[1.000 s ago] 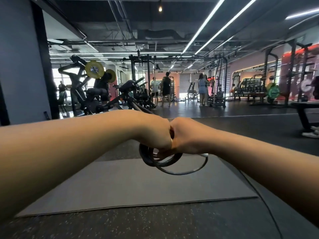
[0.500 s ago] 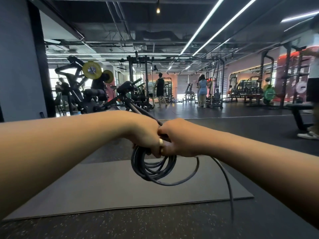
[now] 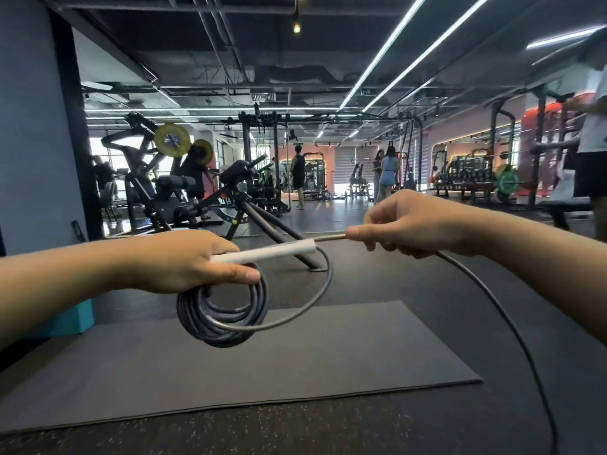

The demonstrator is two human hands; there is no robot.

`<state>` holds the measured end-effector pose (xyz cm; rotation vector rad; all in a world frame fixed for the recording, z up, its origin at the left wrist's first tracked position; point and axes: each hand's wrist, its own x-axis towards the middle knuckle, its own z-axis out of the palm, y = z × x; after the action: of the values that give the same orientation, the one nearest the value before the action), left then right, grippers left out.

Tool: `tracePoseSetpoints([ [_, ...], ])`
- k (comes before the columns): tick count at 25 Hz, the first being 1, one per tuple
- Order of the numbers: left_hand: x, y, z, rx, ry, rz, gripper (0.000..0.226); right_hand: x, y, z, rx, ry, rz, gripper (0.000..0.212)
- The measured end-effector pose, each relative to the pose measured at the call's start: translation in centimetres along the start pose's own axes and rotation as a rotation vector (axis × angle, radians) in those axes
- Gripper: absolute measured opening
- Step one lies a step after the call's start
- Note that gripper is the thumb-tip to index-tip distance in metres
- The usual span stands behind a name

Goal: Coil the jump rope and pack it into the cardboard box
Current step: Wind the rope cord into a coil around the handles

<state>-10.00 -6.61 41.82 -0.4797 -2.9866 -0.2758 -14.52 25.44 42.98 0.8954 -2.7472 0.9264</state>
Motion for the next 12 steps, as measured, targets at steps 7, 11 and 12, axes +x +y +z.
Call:
tracePoseSetpoints([
  [7,1.1,2.0,5.0,-1.035,0.409,-0.025,0.048,1.4,0.3,3.3,0.493,0.142,-0.01,0.067],
  [11,3.0,5.9,6.2,-1.579,0.595,-0.122,0.033,1.7,-1.1,8.0,0.768,0.092,-0.085,0.09],
  [12,3.5,7.0,6.4,-1.635,0.62,-0.16,0.036,2.1,-1.8,9.5,0.846,0.111,-0.12,0.092],
])
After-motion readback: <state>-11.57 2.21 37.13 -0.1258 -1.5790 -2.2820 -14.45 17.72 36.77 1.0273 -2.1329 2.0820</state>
